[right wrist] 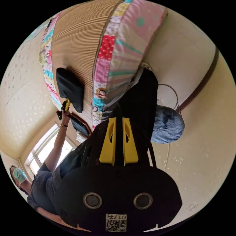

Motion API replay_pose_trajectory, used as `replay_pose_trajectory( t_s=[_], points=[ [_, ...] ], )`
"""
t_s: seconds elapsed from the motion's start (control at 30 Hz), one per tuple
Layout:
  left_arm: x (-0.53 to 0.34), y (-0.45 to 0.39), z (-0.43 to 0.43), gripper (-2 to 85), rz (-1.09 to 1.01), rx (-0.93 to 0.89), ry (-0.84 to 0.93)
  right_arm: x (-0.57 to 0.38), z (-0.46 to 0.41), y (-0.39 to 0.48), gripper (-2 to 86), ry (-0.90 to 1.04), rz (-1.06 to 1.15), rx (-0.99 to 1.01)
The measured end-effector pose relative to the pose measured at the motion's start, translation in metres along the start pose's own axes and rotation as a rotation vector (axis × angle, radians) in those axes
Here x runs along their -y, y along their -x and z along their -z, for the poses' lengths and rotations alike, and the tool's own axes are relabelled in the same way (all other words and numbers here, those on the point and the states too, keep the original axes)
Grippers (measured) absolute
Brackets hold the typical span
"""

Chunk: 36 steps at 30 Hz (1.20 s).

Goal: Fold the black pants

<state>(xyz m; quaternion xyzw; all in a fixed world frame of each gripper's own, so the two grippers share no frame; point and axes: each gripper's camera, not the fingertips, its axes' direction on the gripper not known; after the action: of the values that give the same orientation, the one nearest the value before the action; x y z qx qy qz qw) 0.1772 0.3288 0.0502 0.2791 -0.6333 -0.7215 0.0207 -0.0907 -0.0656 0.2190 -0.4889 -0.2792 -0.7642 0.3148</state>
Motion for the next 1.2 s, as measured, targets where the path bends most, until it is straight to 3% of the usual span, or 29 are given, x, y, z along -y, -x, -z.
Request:
replay_pose_trajectory(
  t_s=[0.1, 0.23, 0.37, 0.6, 0.83, 1.03, 1.2],
  points=[
    [0.021, -0.013, -0.011, 6.2, -0.002, -0.059, 0.045, -0.026, 0.026, -0.057, 2.6, -0.05, -0.154, 0.048],
    [0.04, -0.069, -0.052, 6.0, -0.079, 0.008, 0.128, -0.035, 0.041, -0.096, 2.1, -0.047, -0.263, 0.07],
    [0.044, -0.125, -0.102, 6.1, -0.117, 0.022, 0.189, -0.014, 0.051, -0.093, 2.0, -0.039, -0.229, 0.128],
    [0.047, -0.232, -0.208, 6.2, -0.084, -0.132, 0.208, 0.049, 0.073, -0.067, 1.9, 0.049, -0.086, 0.185],
    [0.12, -0.35, -0.287, 6.5, -0.083, -0.182, 0.234, 0.094, 0.131, -0.074, 1.9, 0.101, -0.006, 0.231],
    [0.177, -0.421, -0.274, 6.9, -0.119, -0.002, 0.187, 0.1, 0.176, -0.128, 1.6, 0.075, -0.099, 0.223],
    [0.162, -0.397, -0.237, 0.2, -0.275, 0.023, 0.313, 0.1, 0.193, -0.17, 0.9, 0.086, -0.216, 0.208]
  ],
)
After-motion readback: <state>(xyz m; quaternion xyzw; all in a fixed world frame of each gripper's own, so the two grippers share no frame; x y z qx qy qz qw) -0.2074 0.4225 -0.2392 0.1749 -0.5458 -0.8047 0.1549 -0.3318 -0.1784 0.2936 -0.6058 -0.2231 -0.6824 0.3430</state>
